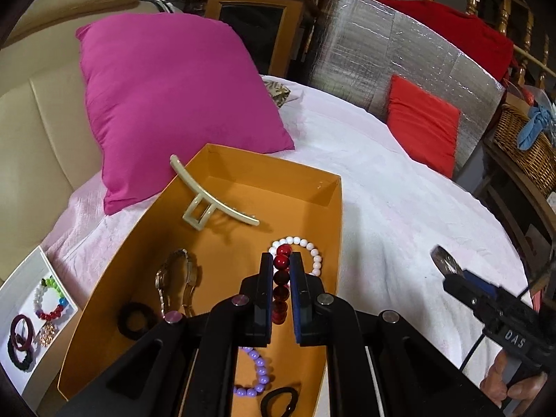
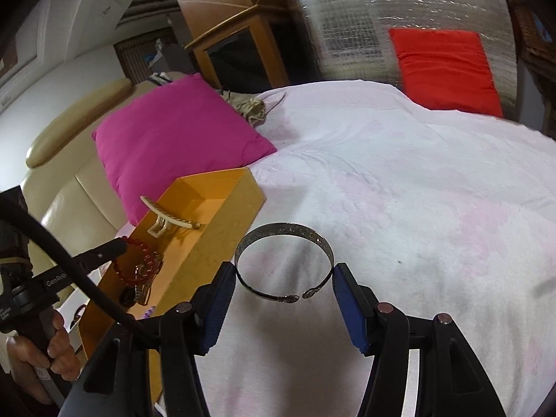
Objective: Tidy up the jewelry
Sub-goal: 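Lower the red bracelet into the orange box and open the left gripper, then lower the silver bangle into the orange box and open the right gripper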
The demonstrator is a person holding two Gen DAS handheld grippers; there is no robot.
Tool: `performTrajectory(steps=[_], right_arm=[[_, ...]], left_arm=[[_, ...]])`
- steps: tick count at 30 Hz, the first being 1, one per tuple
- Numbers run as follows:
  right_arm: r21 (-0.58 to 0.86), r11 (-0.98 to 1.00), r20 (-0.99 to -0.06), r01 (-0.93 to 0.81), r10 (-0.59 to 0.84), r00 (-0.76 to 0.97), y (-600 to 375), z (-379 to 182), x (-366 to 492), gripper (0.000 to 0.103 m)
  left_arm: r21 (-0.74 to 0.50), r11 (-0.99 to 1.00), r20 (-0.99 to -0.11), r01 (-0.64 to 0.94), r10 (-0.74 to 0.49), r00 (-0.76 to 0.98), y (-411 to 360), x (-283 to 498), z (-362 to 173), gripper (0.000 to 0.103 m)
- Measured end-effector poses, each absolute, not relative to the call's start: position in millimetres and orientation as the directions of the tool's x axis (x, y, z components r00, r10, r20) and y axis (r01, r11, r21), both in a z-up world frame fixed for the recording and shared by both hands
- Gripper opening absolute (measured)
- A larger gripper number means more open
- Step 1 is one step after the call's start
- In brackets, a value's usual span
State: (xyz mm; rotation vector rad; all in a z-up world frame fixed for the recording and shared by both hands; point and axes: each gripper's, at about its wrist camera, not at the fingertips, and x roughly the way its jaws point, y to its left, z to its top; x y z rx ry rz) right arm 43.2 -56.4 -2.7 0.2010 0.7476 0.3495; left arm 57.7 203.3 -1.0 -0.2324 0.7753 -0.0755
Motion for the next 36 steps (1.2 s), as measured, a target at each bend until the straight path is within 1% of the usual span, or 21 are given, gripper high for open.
performTrajectory(steps=[4, 7, 11, 14, 21, 30, 36], right_arm=[[0.269, 0.93, -0.646, -0.249, 0.367, 0.669, -40.3, 13.6, 57.5, 0.061], [0.262, 0.934, -0.652, -0.243, 0.356, 0.669, -30.6, 25.4, 65.4, 0.061], [0.302, 0.926, -0.66, -0.226, 0.374, 0.651, -20.0, 34.7, 73.7, 0.061], [0.336, 0.919, -0.673, -0.206, 0.387, 0.63, -12.8, 35.0, 81.8, 0.061], [0.346, 0.914, -0.694, -0.212, 0.401, 0.598, -0.2, 39.3, 102.7, 0.061], [0.399, 0.88, -0.688, -0.256, 0.472, 0.552, 13.2, 39.0, 136.7, 0.061], [0.445, 0.848, -0.685, -0.289, 0.53, 0.5, 34.5, 26.4, 163.3, 0.061]], left_arm=[[-0.225, 0.974, -0.682, -0.01, -0.15, 0.716, 204.2, 58.3, 0.6, 0.009], [-0.24, 0.971, -0.677, -0.019, -0.153, 0.72, 212.3, 57.0, 1.3, 0.009], [-0.269, 0.962, -0.682, -0.038, -0.162, 0.713, 223.4, 56.6, -1.3, 0.009], [-0.276, 0.96, -0.684, -0.043, -0.165, 0.71, 226.0, 56.2, -2.4, 0.009], [-0.277, 0.96, -0.691, -0.05, -0.163, 0.705, 227.4, 58.4, -3.6, 0.009], [-0.29, 0.955, -0.713, -0.063, -0.172, 0.679, 234.2, 63.6, -12.0, 0.009], [-0.267, 0.963, -0.729, -0.04, -0.175, 0.662, 223.9, 69.5, -17.1, 0.009]])
